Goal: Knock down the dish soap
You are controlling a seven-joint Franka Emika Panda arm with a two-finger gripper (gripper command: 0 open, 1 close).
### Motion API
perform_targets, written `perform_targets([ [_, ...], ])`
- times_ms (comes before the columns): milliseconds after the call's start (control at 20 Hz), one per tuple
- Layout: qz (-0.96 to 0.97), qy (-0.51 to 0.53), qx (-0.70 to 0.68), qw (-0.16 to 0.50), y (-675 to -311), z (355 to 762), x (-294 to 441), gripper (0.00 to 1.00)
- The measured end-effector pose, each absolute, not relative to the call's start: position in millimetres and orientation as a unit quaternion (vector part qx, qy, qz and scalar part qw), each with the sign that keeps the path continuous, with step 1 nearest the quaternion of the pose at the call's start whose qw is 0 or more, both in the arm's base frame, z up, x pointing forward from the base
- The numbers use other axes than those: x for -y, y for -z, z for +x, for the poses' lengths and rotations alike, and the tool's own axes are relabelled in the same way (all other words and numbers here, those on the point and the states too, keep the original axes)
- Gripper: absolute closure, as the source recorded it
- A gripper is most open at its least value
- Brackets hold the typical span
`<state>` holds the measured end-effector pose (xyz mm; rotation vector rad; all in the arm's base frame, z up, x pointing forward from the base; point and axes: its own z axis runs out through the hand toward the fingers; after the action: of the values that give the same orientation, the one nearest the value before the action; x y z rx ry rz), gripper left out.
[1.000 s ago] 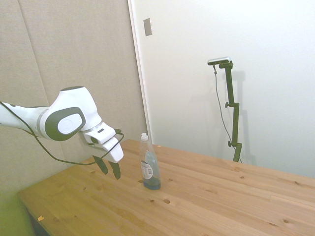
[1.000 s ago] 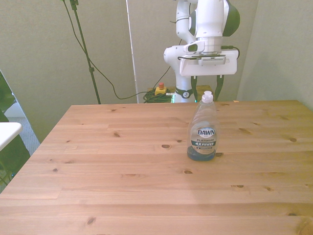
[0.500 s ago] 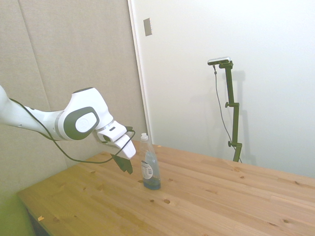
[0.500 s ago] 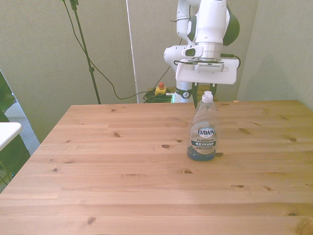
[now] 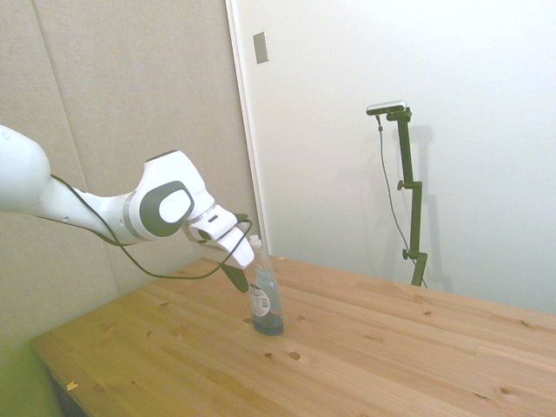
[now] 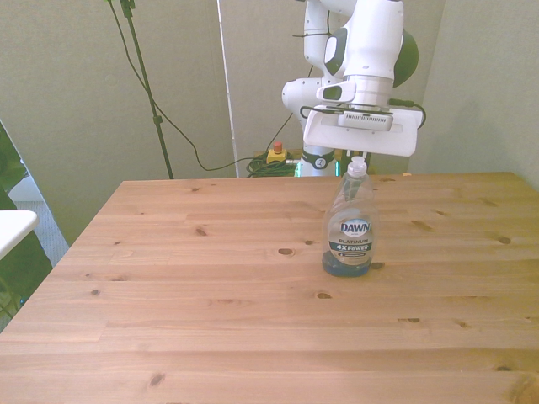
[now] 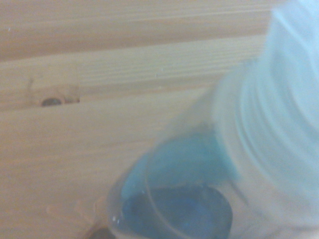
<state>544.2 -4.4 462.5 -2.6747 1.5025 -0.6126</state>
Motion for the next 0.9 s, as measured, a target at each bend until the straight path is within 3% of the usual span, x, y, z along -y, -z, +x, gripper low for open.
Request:
perform_targets([
  [900, -0.794, 0.27, -0.545, 0.01, -477, 676, 64, 1.0],
])
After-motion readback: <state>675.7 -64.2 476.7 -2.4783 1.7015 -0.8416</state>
